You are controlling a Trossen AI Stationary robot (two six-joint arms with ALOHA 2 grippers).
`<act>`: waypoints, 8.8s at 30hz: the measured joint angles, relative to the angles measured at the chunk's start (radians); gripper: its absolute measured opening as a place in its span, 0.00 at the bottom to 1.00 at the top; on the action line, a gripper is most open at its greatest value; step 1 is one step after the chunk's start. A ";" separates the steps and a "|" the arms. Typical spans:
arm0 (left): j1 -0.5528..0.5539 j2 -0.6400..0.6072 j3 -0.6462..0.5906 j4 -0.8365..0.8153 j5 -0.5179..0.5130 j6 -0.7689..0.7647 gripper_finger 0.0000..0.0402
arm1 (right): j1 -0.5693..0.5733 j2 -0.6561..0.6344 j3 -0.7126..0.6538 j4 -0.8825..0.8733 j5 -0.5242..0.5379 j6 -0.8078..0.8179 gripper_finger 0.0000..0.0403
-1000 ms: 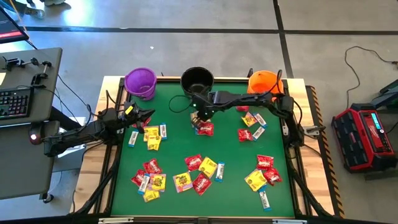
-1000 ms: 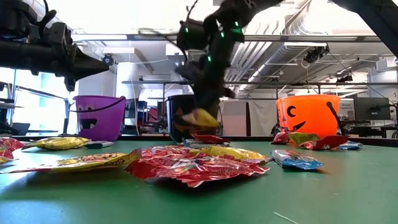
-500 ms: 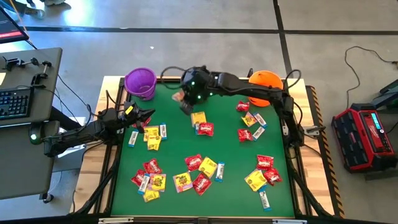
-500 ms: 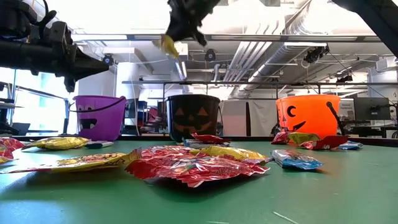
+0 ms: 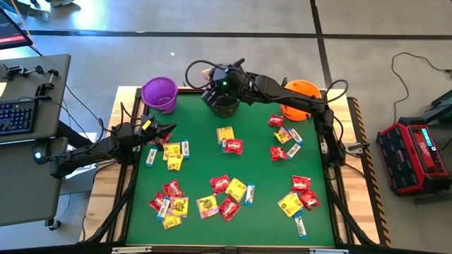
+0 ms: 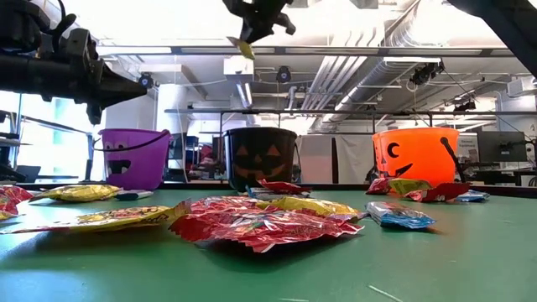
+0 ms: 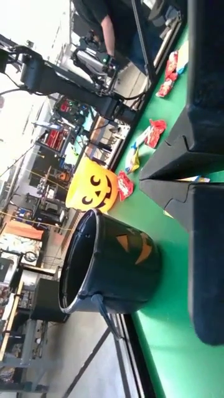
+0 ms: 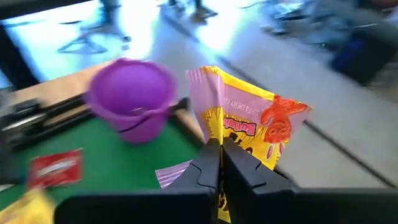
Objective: Sort candy by brand, put in halloween buckets
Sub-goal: Put the yellow candy pack into the black bucket
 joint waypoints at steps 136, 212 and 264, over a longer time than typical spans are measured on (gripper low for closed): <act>0.000 0.057 0.000 0.007 -0.047 -0.062 0.00 | 0.664 -0.820 -1.634 0.241 -0.816 0.733 0.45; -0.002 0.135 0.000 0.008 0.238 -0.097 0.01 | 0.711 -0.482 -1.481 0.154 -0.787 0.530 0.53; -0.002 0.281 0.001 -0.004 0.189 -0.050 0.01 | 1.010 -0.339 -1.309 0.098 -0.226 0.446 0.55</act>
